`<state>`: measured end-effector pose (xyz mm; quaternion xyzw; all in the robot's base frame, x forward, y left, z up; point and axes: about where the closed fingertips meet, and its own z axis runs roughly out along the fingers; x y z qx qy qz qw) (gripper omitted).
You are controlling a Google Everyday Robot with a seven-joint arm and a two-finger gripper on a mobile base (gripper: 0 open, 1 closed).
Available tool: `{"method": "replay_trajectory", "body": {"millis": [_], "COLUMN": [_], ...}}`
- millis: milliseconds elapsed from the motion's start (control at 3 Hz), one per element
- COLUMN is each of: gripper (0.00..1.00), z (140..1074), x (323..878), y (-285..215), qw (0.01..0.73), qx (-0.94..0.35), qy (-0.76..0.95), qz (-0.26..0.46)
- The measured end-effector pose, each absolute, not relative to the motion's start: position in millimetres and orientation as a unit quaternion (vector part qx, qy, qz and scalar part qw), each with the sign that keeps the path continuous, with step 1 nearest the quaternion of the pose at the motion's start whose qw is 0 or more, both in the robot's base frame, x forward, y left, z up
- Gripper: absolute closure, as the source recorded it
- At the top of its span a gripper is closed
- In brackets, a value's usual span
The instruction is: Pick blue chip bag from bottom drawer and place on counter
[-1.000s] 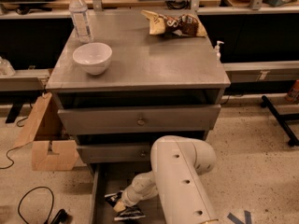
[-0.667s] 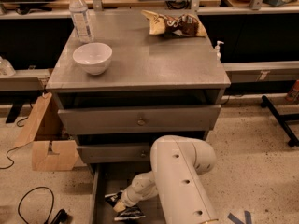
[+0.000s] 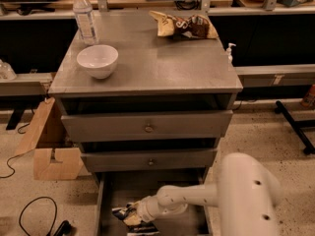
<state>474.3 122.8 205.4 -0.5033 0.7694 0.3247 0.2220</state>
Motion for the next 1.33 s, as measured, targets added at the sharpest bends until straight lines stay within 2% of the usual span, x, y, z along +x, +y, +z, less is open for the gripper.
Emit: {"method": "replay_trajectory", "body": {"millis": [333,1333], "gripper": [1.0,1.0], "z": [288.9,447.5], "x": [451.9,459.6], "y": [70.3,-104.2], "qw": [0.256,0.307], "qx": [-0.513,-0.435], "qy": [0.736,0.761], "qz": [0.36,0.37]}}
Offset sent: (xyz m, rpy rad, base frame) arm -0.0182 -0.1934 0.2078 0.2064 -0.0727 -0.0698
